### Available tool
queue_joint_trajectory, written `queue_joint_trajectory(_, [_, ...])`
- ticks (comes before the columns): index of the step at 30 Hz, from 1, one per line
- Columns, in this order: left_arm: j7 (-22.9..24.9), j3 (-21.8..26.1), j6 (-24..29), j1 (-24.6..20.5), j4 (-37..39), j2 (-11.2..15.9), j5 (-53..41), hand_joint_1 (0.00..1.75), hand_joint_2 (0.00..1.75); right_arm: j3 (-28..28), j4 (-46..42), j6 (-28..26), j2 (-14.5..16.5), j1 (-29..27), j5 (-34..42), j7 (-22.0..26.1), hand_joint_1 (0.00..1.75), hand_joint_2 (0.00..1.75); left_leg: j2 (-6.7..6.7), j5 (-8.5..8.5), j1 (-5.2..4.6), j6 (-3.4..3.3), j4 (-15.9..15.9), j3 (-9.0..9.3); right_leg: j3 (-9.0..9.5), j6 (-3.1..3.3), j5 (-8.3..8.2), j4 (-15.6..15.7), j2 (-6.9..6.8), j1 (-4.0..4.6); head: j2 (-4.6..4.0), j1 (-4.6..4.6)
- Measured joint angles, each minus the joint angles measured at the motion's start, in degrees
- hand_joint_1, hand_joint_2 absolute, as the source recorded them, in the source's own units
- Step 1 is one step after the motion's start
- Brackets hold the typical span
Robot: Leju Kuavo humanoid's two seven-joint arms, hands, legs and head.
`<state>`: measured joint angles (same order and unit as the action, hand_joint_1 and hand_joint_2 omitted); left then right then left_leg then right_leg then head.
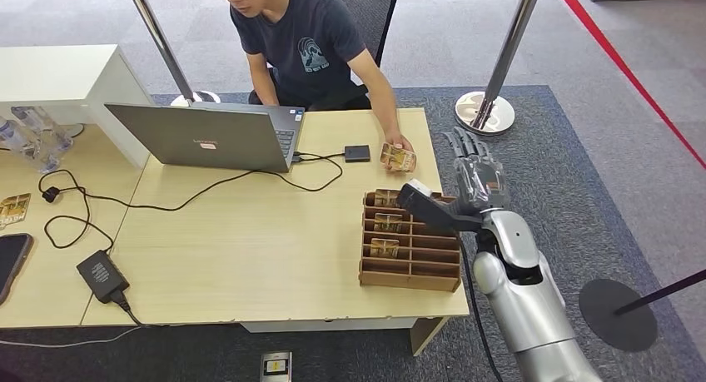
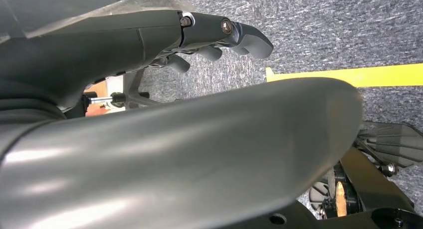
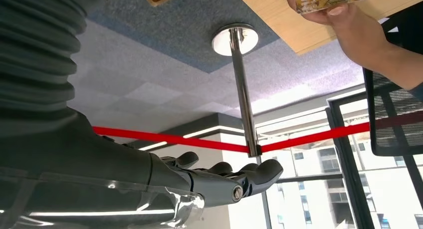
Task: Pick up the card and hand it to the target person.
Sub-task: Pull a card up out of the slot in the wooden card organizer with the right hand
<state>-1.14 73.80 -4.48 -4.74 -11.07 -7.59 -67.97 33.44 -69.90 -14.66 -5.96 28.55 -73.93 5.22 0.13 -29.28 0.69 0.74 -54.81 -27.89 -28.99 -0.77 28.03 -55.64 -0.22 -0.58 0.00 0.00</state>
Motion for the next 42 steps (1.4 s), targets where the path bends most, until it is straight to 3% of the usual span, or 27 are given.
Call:
queue_joint_trajectory(6, [0.0,0.2,0.0,0.0,0.0,-0.3,0.2,0.00,0.00,1.7,-0.5,3.3,-0.1,0.2,-2.0,-3.6,0.00,1.75,-0.02,0.01,-0.01,0.01,0.0,0.00,0.01,0.01,0.00,0.0,-0.02,-0.01,0.00,0.00])
queue_joint_trajectory(16, [0.2,0.5,0.0,0.0,-0.1,0.0,0.3,0.00,0.00,1.7,0.8,4.0,-0.1,-2.1,-2.4,-4.8,0.03,1.75,-0.12,0.01,0.01,0.01,0.1,0.08,0.12,0.00,0.03,0.1,-0.12,0.01,0.00,0.00])
queue_joint_trajectory(24, [0.4,1.0,0.2,0.0,-0.1,-0.2,0.7,0.00,0.00,1.6,4.1,3.4,2.3,-0.8,-2.0,-4.8,0.72,1.75,-0.03,0.01,0.01,0.02,0.1,0.07,0.07,0.01,0.01,0.0,-0.03,0.01,0.00,0.00])
queue_joint_trajectory(27, [0.4,1.0,0.2,0.1,-0.1,-0.2,0.8,0.00,0.00,1.5,4.3,3.4,2.5,-0.7,-1.9,-4.8,0.86,1.75,0.01,0.02,0.01,0.01,0.0,0.02,0.02,0.02,-0.02,0.0,0.01,0.01,0.00,0.00])
queue_joint_trajectory(33, [0.5,1.2,0.3,0.1,-0.1,-0.4,0.9,0.00,0.00,1.1,6.2,3.6,2.4,0.3,-1.8,-4.7,0.78,1.75,0.00,0.01,0.00,0.00,0.0,-0.01,0.00,0.00,-0.01,0.0,0.00,0.00,0.00,0.00])
queue_joint_trajectory(42, [0.2,0.9,0.2,0.0,0.0,-0.4,0.6,0.00,0.00,0.0,9.3,2.6,2.2,0.6,-1.5,-4.9,0.86,1.75,-0.07,0.02,0.00,0.00,0.0,0.00,0.03,0.00,0.00,0.0,-0.06,0.00,0.00,0.00])
